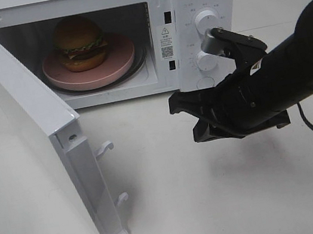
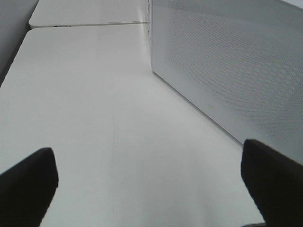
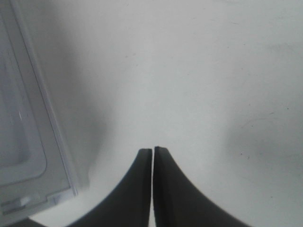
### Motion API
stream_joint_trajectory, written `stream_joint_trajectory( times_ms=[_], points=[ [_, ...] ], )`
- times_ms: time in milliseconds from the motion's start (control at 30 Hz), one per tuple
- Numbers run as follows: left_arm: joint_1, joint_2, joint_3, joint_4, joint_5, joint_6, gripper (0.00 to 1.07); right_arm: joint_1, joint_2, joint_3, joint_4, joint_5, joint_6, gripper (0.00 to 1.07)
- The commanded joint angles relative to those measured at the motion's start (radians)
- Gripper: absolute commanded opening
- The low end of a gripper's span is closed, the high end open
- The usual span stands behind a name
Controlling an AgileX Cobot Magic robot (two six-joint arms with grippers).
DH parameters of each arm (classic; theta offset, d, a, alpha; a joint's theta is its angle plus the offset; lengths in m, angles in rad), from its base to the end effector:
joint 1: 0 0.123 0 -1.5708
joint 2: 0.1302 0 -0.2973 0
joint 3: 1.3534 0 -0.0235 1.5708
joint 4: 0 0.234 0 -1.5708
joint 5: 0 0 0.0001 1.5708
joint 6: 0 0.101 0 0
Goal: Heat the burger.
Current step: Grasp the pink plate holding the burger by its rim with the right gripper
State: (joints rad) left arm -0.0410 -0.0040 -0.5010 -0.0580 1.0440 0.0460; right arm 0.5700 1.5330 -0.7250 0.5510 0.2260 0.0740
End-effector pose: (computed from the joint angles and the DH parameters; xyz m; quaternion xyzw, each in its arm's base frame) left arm -0.0233 -0.0041 0.2665 0.0378 0.8463 -0.0277 0.5306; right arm 0.2292 0.1611 0.2028 0.0016 0.9452 0.2257 0.2361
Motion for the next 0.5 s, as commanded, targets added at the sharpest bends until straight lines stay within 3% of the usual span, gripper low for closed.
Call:
stream_joint_trajectory(
  times_ms=[33,200,467,500],
  points=[
    [0.002,-0.021,0.004,0.002,-0.006,-0.008,1.04,0.0,-0.009,-0.074,-0.13,0.19,-0.177,0.05],
    [0.002,-0.021,0.004,0.002,-0.006,-0.008,1.04,0.0,-0.009,-0.127,-0.207,0.323,-0.366,0.06],
    [0.002,-0.021,0.004,0.002,-0.006,-0.008,1.04,0.003,-0.009,-0.206,-0.283,0.463,-1.005,0.07],
    [0.002,-0.021,0.004,0.002,-0.006,-0.008,1.04,0.003,-0.009,-0.206,-0.283,0.463,-1.005,0.07]
  ],
)
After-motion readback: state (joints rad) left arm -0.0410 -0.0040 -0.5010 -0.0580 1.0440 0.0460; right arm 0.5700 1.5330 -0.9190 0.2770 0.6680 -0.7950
